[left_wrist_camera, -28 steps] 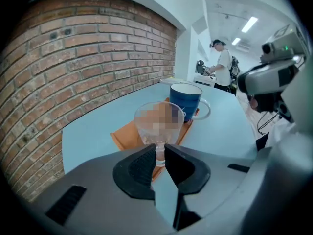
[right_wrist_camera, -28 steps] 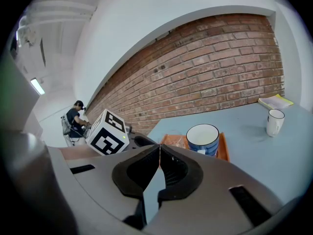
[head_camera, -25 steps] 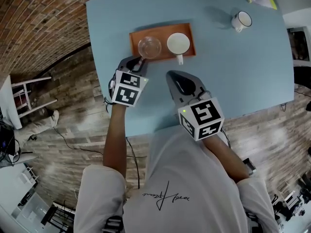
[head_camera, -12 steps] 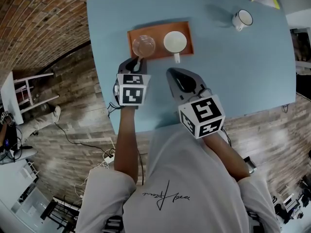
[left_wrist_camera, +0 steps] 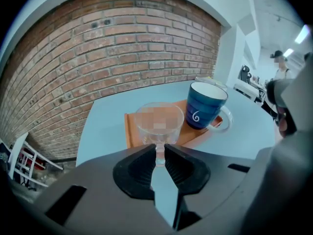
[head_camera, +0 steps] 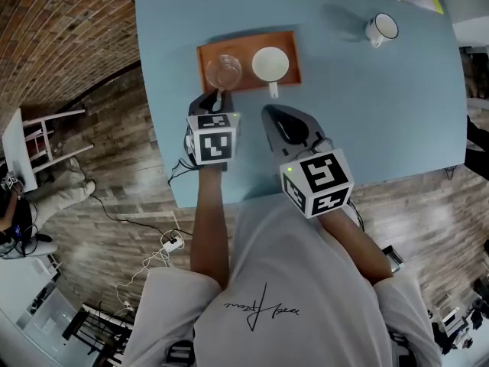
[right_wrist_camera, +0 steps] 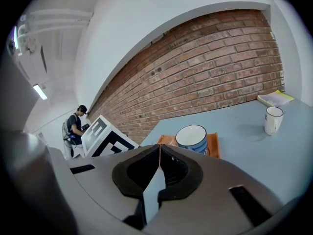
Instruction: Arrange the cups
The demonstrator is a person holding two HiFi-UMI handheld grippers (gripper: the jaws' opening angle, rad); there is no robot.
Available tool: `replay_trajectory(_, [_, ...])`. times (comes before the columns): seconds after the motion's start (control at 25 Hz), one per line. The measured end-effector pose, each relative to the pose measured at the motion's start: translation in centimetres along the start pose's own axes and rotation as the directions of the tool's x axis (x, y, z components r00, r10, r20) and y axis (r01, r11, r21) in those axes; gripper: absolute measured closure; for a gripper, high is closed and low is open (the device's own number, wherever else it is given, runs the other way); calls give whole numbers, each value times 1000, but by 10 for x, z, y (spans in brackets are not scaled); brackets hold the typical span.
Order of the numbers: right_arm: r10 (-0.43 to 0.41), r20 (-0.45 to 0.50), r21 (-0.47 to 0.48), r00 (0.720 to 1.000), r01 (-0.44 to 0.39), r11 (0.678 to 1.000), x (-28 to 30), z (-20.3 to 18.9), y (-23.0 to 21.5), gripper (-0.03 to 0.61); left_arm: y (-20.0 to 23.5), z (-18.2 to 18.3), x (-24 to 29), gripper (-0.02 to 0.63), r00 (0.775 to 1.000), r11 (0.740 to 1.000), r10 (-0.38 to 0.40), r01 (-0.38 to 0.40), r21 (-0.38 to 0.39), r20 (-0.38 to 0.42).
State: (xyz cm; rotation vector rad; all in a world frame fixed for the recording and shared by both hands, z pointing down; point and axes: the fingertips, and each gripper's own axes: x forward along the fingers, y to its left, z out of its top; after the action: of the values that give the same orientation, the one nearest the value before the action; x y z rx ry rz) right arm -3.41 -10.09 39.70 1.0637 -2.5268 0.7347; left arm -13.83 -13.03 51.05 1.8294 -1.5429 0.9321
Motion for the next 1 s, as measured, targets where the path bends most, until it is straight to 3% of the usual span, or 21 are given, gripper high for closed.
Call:
replay_trajectory(0.44, [25, -20, -7, 999, -25, 1000, -7, -4, -4, 555, -10, 0, -1, 558, 998, 988, 56, -55, -143, 3])
replay_trajectory(1.0, [46, -38, -17, 998, -47, 999, -11, -6, -9, 555, -11, 1, 0, 558, 992, 967, 128, -124, -223, 6])
